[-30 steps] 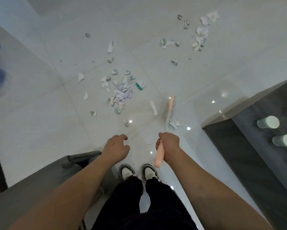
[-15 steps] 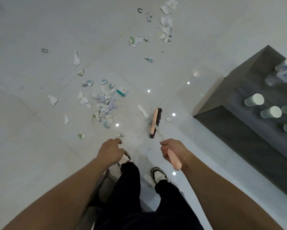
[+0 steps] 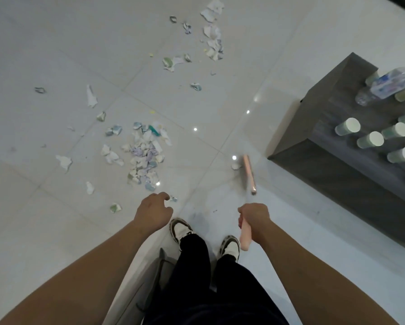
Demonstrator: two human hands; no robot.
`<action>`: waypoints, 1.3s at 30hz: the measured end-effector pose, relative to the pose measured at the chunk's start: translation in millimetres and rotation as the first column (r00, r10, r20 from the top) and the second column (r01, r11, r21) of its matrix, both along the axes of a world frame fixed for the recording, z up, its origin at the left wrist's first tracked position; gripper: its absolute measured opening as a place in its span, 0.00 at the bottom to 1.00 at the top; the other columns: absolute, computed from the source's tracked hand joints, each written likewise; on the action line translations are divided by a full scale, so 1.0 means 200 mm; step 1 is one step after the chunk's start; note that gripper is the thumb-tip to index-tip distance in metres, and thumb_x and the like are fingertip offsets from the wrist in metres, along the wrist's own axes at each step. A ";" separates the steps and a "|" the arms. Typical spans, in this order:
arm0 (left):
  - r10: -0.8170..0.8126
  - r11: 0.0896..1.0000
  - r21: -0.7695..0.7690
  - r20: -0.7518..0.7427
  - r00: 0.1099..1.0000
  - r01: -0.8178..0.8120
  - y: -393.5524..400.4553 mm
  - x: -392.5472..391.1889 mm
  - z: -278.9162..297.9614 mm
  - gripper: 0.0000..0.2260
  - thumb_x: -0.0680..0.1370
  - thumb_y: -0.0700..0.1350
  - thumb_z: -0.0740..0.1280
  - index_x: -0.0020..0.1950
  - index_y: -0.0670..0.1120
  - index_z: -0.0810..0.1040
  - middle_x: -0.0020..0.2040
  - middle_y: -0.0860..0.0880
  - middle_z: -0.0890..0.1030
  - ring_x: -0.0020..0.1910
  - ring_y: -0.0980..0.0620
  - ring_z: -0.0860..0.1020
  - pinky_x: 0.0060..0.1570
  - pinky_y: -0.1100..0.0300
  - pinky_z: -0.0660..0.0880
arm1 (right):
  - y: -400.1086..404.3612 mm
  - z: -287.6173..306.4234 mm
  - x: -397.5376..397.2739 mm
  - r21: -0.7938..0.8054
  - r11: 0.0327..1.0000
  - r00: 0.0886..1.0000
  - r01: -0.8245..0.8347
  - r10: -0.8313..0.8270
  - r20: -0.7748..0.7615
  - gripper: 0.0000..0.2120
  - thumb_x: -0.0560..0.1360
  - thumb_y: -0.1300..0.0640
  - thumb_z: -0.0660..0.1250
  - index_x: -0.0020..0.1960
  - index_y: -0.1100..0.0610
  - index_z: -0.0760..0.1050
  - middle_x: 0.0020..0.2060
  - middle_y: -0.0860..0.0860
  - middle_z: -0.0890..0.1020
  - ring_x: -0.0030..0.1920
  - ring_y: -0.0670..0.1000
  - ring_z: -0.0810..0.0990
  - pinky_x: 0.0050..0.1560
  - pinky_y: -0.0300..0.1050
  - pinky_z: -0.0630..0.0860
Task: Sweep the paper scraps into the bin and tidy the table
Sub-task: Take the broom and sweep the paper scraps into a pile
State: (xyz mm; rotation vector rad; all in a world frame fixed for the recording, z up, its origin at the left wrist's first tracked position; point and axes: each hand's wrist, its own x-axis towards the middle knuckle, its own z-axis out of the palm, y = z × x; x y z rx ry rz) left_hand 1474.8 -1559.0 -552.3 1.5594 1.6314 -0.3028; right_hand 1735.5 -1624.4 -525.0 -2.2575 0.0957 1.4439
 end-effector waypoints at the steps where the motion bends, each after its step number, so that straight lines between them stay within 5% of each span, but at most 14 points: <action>1: 0.001 1.000 -0.009 -0.006 1.000 -0.001 -0.01 -0.02 -0.01 0.20 0.76 0.45 0.64 0.68 0.48 0.72 0.63 0.45 0.75 0.62 0.46 0.73 0.58 0.57 0.68 | -0.02 -0.02 0.01 -0.016 0.999 0.999 0.028 -0.027 0.031 0.04 0.74 0.71 0.63 0.41 0.66 0.72 0.29 0.59 0.74 0.22 0.53 0.72 0.24 0.41 0.70; 6: 0.013 0.999 -0.045 -0.005 1.000 -0.013 -0.07 -0.05 -0.05 0.20 0.75 0.45 0.64 0.67 0.49 0.73 0.61 0.47 0.75 0.59 0.48 0.74 0.50 0.59 0.66 | -0.11 -0.05 0.04 -0.104 0.994 0.996 -0.040 0.032 -0.079 0.06 0.73 0.70 0.65 0.38 0.64 0.73 0.24 0.55 0.74 0.19 0.50 0.70 0.23 0.38 0.69; 9: 0.012 0.999 -0.045 0.012 1.000 -0.011 -0.09 -0.04 -0.06 0.20 0.75 0.45 0.64 0.67 0.49 0.73 0.61 0.46 0.75 0.60 0.47 0.74 0.50 0.59 0.66 | -0.11 0.01 0.04 -0.072 0.983 0.971 -0.170 0.154 -0.181 0.11 0.73 0.68 0.67 0.53 0.56 0.75 0.27 0.55 0.75 0.21 0.49 0.70 0.23 0.38 0.69; 13: 0.019 0.999 -0.035 0.027 0.999 -0.018 -0.07 -0.01 -0.06 0.20 0.75 0.45 0.64 0.68 0.49 0.73 0.62 0.46 0.75 0.60 0.47 0.73 0.50 0.59 0.66 | -0.03 0.06 0.01 0.069 0.989 0.933 -0.131 0.146 -0.330 0.21 0.74 0.64 0.70 0.65 0.52 0.72 0.31 0.54 0.76 0.24 0.47 0.70 0.24 0.39 0.68; 20: 0.090 0.996 -0.013 0.009 0.996 -0.090 -0.09 -0.07 -0.05 0.20 0.75 0.44 0.64 0.67 0.48 0.73 0.62 0.46 0.75 0.60 0.47 0.73 0.51 0.59 0.66 | -0.04 0.03 -0.29 -0.005 0.988 0.978 -0.156 0.154 -0.141 0.04 0.75 0.67 0.65 0.47 0.63 0.78 0.27 0.55 0.73 0.23 0.51 0.71 0.23 0.39 0.70; 25: 0.165 0.985 -0.045 -0.014 0.986 -0.165 -0.18 -0.11 -0.07 0.21 0.75 0.45 0.63 0.69 0.48 0.72 0.63 0.45 0.74 0.62 0.46 0.72 0.54 0.57 0.67 | -0.22 -0.01 -0.36 -0.121 0.990 0.979 -0.075 0.050 -0.197 0.05 0.73 0.67 0.61 0.38 0.64 0.71 0.28 0.58 0.74 0.22 0.53 0.71 0.22 0.40 0.70; 32: 0.271 0.960 -0.064 -0.034 0.962 -0.273 -0.34 -0.07 -0.07 0.21 0.76 0.46 0.63 0.70 0.48 0.71 0.65 0.44 0.73 0.64 0.44 0.71 0.62 0.53 0.68 | -0.14 -0.05 -0.31 -0.099 0.978 0.722 0.183 -0.202 -0.661 0.07 0.81 0.62 0.59 0.45 0.56 0.63 0.26 0.50 0.68 0.19 0.43 0.66 0.15 0.34 0.64; 36: 0.343 0.937 -0.040 -0.063 0.937 -0.346 -0.43 -0.04 -0.04 0.21 0.76 0.47 0.63 0.70 0.47 0.71 0.65 0.43 0.73 0.64 0.44 0.70 0.62 0.53 0.67 | -0.04 -0.03 -0.24 0.018 0.996 0.754 0.082 -0.050 -0.655 0.06 0.81 0.62 0.60 0.49 0.54 0.64 0.29 0.51 0.68 0.19 0.45 0.65 0.16 0.34 0.61; 39: 0.378 0.924 -0.028 -0.095 0.921 -0.382 -0.51 0.02 -0.01 0.21 0.76 0.45 0.62 0.69 0.47 0.71 0.64 0.43 0.73 0.64 0.44 0.70 0.61 0.54 0.67 | -0.01 0.02 -0.14 0.095 0.995 0.826 0.004 0.051 -0.562 0.13 0.80 0.64 0.63 0.62 0.54 0.66 0.30 0.53 0.70 0.20 0.46 0.66 0.17 0.36 0.63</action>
